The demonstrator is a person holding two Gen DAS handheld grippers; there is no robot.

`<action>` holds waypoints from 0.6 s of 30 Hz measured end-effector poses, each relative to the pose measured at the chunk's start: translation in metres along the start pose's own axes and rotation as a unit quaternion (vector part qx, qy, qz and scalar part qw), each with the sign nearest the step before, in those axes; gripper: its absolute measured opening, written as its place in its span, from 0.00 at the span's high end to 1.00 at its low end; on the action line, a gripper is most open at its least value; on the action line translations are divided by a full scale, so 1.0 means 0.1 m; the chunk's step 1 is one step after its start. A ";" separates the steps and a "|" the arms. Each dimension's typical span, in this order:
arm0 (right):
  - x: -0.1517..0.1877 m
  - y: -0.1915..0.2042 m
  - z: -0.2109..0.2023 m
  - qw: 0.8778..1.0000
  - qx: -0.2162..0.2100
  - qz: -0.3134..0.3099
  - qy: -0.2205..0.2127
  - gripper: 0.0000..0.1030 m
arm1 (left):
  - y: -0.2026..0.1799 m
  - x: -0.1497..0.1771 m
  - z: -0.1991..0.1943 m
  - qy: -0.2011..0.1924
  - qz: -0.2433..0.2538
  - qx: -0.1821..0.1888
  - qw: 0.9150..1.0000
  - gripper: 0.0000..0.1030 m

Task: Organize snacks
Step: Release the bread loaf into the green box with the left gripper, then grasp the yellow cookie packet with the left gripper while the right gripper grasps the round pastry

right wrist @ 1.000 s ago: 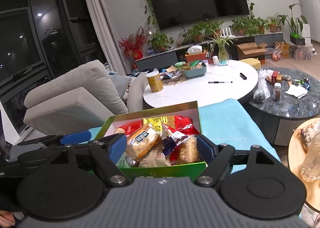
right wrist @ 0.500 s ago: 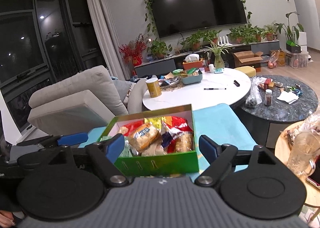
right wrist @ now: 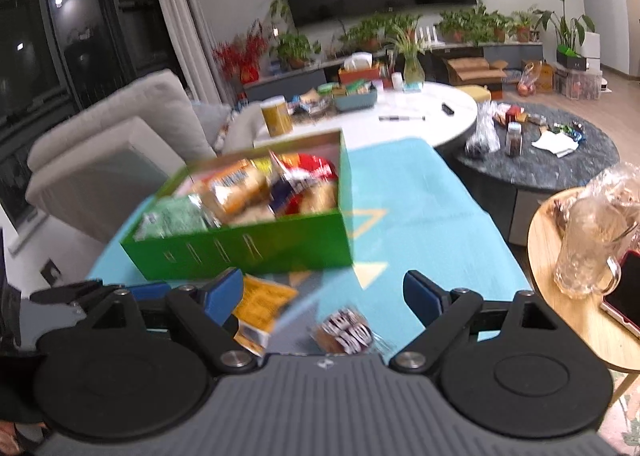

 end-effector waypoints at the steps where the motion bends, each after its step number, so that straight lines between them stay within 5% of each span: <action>1: 0.01 -0.02 0.04 1.000 0.003 -0.003 0.004 0.24 | 0.00 0.01 0.05 0.003 -0.001 -0.001 1.000 0.17; 18: 0.24 -0.04 0.34 0.991 0.003 -0.127 0.031 0.24 | 0.04 0.00 0.46 0.022 -0.002 -0.017 1.000 0.22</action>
Point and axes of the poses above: each gripper's, at about its wrist camera, not at the fingertips, and z roughly the way its jaws point, y to its left, x to its underside, the point moved 1 cm from there along z, roughly the way its jaws point, and after that the axes turned 12 degrees about x, right-handed, at the moved point
